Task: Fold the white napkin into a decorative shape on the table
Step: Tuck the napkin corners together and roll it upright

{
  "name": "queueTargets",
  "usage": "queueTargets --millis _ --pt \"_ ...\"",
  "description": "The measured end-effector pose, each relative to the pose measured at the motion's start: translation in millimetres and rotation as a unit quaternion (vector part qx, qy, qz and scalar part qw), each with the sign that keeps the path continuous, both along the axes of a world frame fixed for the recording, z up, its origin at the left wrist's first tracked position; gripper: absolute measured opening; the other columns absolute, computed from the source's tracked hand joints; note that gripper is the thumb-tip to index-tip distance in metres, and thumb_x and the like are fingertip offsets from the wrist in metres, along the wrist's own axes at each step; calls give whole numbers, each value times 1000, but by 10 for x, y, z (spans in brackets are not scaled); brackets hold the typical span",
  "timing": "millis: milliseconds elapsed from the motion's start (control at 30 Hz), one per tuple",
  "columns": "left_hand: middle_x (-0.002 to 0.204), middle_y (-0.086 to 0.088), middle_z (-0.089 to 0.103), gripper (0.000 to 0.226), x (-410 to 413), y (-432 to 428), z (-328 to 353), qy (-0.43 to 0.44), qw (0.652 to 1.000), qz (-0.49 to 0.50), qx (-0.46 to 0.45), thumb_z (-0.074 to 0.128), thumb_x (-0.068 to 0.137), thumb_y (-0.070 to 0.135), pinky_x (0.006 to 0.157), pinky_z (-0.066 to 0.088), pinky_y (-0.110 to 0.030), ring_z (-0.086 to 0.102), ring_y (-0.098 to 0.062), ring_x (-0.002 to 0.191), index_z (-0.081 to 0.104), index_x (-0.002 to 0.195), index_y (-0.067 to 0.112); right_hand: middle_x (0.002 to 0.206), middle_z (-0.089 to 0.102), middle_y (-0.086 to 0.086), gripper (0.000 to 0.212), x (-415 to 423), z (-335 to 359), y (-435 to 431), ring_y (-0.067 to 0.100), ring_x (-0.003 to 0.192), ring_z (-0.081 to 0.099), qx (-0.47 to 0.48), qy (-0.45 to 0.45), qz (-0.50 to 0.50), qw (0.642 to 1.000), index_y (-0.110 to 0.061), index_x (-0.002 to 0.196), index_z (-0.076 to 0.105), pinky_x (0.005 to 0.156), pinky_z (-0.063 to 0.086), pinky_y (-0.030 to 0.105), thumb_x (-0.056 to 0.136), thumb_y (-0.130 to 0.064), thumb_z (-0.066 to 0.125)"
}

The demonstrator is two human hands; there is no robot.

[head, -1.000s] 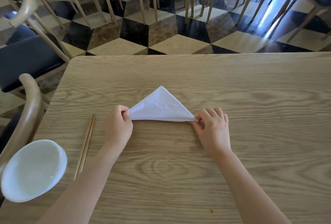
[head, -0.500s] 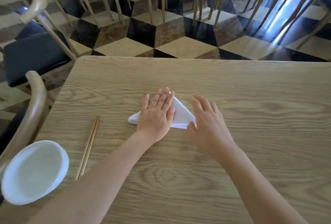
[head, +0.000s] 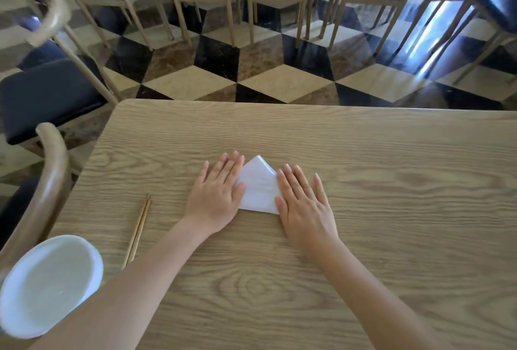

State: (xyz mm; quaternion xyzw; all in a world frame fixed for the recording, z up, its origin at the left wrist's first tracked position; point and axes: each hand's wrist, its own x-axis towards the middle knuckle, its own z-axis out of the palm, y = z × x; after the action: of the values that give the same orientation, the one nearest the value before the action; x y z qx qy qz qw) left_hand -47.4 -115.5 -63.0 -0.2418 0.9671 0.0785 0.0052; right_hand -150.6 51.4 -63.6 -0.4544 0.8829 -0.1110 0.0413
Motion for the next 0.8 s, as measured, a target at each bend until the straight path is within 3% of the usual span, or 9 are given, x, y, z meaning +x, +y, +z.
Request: queueTargets --millis 200,300,367,400,500,567,633,733,800 --pt "158 7 2 50 136 -243 29 -32 996 46 66 18 100 32 118 -4 -33 -4 -8 144 7 148 20 158 4 -2 54 16 -44 106 14 144 -6 20 -24 -14 999 -20 148 4 117 -10 40 99 -38 15" --pt "151 -5 32 49 -24 -191 174 54 988 70 125 44 95 24 113 15 -33 23 -21 139 34 141 14 158 1 -3 55 6 -68 103 12 144 -9 17 -21 -13 1000 -20 148 0 117 -11 40 99 -40 13" --pt "126 -5 56 47 -193 -131 306 101 969 80 210 55 88 21 98 34 -31 46 -23 118 44 133 15 158 0 -2 55 -2 -73 107 13 144 -11 16 -20 -4 1000 -20 148 -1 116 -12 39 98 -40 11" --pt "115 -2 59 47 -281 -124 385 89 955 96 266 58 86 22 89 39 -30 52 -21 108 45 131 17 158 -1 -1 55 -6 -71 109 14 144 -11 14 -20 0 1000 -20 148 -1 116 -12 39 98 -40 12" --pt "91 3 57 30 -461 -194 584 -14 921 111 372 61 84 35 70 38 -29 53 -16 83 59 105 14 158 -5 0 55 -11 -64 119 15 143 -13 4 -21 9 1000 -21 146 -8 116 -13 37 99 -38 14" --pt "75 -2 44 30 -447 -222 678 -28 907 70 414 60 86 37 63 29 -31 40 -18 69 51 80 9 157 -9 -1 56 -18 -68 129 12 142 -17 -2 -35 10 999 -20 146 -8 115 -15 34 99 -39 14" --pt "71 -1 37 31 -380 -183 742 -1 910 14 413 59 88 34 61 26 -30 33 -16 66 42 75 10 157 -8 -2 58 -51 -41 130 10 142 -18 -25 -68 17 997 -18 148 -1 115 -14 31 99 -39 23" --pt "63 7 34 31 -251 -67 788 65 935 -57 343 61 88 27 54 26 -20 29 -6 55 39 70 15 153 22 -6 58 -156 178 111 9 143 12 -140 -209 25 968 -18 144 26 115 10 24 93 -27 51" --pt "58 9 31 34 -170 22 814 124 947 -84 282 64 85 23 51 28 -17 31 -6 53 36 68 18 132 48 -18 44 -227 408 112 2 126 40 -231 -277 21 932 -28 131 46 104 29 18 89 -22 58"
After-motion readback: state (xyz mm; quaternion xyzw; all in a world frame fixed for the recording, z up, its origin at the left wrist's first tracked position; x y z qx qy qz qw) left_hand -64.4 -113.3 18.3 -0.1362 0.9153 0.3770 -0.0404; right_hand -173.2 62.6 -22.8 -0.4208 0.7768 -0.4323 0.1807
